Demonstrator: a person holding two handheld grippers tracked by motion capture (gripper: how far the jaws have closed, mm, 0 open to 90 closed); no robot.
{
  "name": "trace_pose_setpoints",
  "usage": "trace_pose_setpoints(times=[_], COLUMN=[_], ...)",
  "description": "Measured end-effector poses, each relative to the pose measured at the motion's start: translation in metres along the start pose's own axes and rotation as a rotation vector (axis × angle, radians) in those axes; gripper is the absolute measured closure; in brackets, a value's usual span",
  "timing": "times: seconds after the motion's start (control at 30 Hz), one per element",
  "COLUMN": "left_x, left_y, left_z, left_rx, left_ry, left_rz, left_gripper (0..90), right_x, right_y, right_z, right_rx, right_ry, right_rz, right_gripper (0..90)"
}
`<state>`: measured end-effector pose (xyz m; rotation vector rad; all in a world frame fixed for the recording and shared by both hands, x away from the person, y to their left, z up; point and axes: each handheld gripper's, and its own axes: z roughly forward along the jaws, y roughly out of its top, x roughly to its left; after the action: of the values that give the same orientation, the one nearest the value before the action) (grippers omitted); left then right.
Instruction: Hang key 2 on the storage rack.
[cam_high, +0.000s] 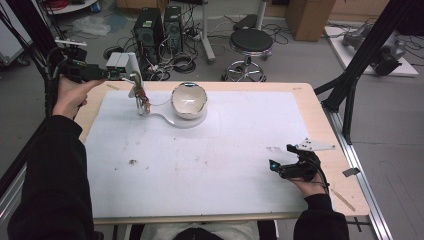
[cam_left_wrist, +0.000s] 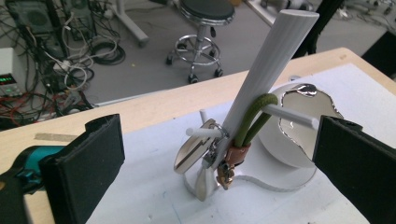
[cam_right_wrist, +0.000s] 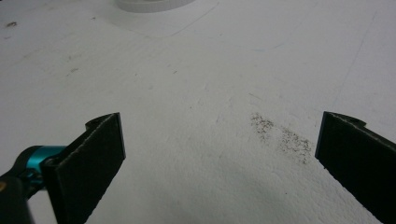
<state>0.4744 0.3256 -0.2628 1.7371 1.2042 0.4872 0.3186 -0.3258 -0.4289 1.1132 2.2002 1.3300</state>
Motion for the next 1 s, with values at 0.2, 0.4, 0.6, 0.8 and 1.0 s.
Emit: trace_pose_setpoints(times=[0.2, 0.4, 0.6, 0.8, 1.0], left_x=[-0.005, -0.013, -0.027, -0.034, -0.043], left_y=[-0.014, -0.026, -0.042, -0.057, -0.075], left_z=[-0.007, -0.016, -0.021, -0.02, -0.02], left_rx=[-0.01, -0.037, -0.028, -0.027, -0.047], left_ry=[-0.014, -0.01, -0.015, -0.025, -0.056], left_rz=[0.015, 0.034, 0.086, 0.084, 0.089], left_gripper=[2.6, 2.6, 2.6, 2.6, 2.6], right_x=[-0.002, -0.002, -0.003, -0.002, -0.002], right_y=[-0.001, -0.001, -0.001, -0.001, -0.001], right_z=[0.0, -0.001, -0.002, -0.003, -0.001], right_rx=[0.003, 0.001, -0.007, -0.006, -0.004], right_ry=[-0.008, -0.006, -0.005, -0.001, 0.005], right_rz=[0.002, 0.003, 0.001, 0.003, 0.004], right_gripper=[0.6, 0.6, 0.6, 0.6, 0.6])
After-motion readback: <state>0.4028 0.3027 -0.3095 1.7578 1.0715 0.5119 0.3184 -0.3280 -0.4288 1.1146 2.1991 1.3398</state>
